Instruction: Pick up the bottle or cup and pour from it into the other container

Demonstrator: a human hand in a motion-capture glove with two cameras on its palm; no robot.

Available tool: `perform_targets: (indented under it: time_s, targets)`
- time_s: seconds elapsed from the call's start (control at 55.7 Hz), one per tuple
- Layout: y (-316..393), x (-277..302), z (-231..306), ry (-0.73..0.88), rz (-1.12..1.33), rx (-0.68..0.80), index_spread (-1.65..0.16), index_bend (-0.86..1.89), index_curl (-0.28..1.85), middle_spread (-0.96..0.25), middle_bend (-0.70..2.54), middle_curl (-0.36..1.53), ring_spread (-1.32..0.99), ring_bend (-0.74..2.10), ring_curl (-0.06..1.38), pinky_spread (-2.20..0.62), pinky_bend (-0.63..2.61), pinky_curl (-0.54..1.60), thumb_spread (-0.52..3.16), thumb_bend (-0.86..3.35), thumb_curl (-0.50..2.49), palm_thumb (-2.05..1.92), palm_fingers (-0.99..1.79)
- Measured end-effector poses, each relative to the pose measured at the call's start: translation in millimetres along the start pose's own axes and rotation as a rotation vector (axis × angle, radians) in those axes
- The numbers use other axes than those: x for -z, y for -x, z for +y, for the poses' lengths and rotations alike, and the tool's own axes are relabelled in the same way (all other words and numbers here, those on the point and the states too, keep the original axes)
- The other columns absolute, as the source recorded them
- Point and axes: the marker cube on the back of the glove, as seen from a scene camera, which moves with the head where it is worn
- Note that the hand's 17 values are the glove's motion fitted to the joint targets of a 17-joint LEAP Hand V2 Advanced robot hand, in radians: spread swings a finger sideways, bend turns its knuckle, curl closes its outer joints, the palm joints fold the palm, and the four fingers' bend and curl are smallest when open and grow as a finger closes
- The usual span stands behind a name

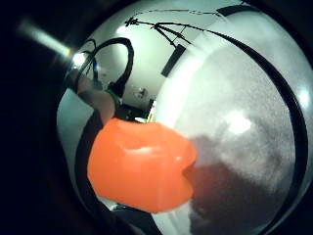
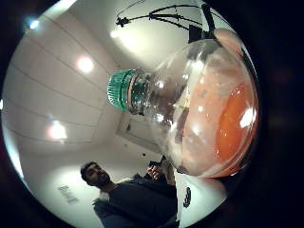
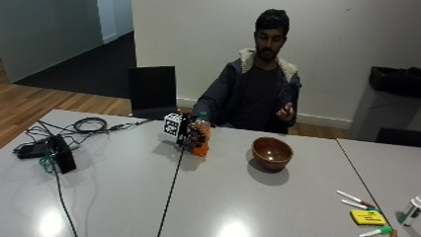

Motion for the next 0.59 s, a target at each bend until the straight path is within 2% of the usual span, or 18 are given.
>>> perform_targets:
  time_s: [0.09,0.197,0.305,0.359,0.449,0.538,0.592]
  targets:
    - [19.6,-10.6,-4.9,-0.061,0.062,0.0,-0.32,0.11,0.27,-0.31,0.33,0.39,-0.19,0.55,0.35,-0.02,0.51,0.31,0.59,-0.03,0.44,0.92,1.13]
    - [50.7,-21.6,1.6,0.086,0.254,0.157,-0.32,0.11,0.27,-0.31,0.33,0.4,-0.2,0.53,0.36,-0.03,0.49,0.31,0.58,-0.03,0.45,0.94,1.11]
    - [92.2,-54.2,-15.7,0.02,0.486,0.19,-0.32,0.11,0.27,-0.32,0.32,0.4,-0.21,0.51,0.36,-0.02,0.46,0.31,0.57,-0.03,0.45,0.96,1.09]
    - [108.5,-66.9,-17.0,0.068,0.61,0.229,-0.32,0.11,0.27,-0.32,0.31,0.4,-0.21,0.5,0.36,-0.02,0.46,0.31,0.56,-0.03,0.45,0.96,1.08]
    - [134.0,-100.6,-32.3,-0.014,0.725,0.277,-0.32,0.1,0.26,-0.32,0.3,0.41,-0.21,0.49,0.36,-0.01,0.45,0.31,0.55,-0.03,0.46,0.98,1.06]
    - [154.7,-119.8,-27.4,0.147,0.833,0.173,-0.33,0.09,0.25,-0.32,0.29,0.41,-0.22,0.47,0.36,0.0,0.44,0.31,0.55,-0.03,0.46,0.99,1.06]
    - [163.3,-137.1,-33.1,0.131,0.909,0.191,-0.33,0.09,0.25,-0.33,0.29,0.41,-0.22,0.47,0.36,0.0,0.43,0.31,0.55,-0.03,0.46,1.0,1.05]
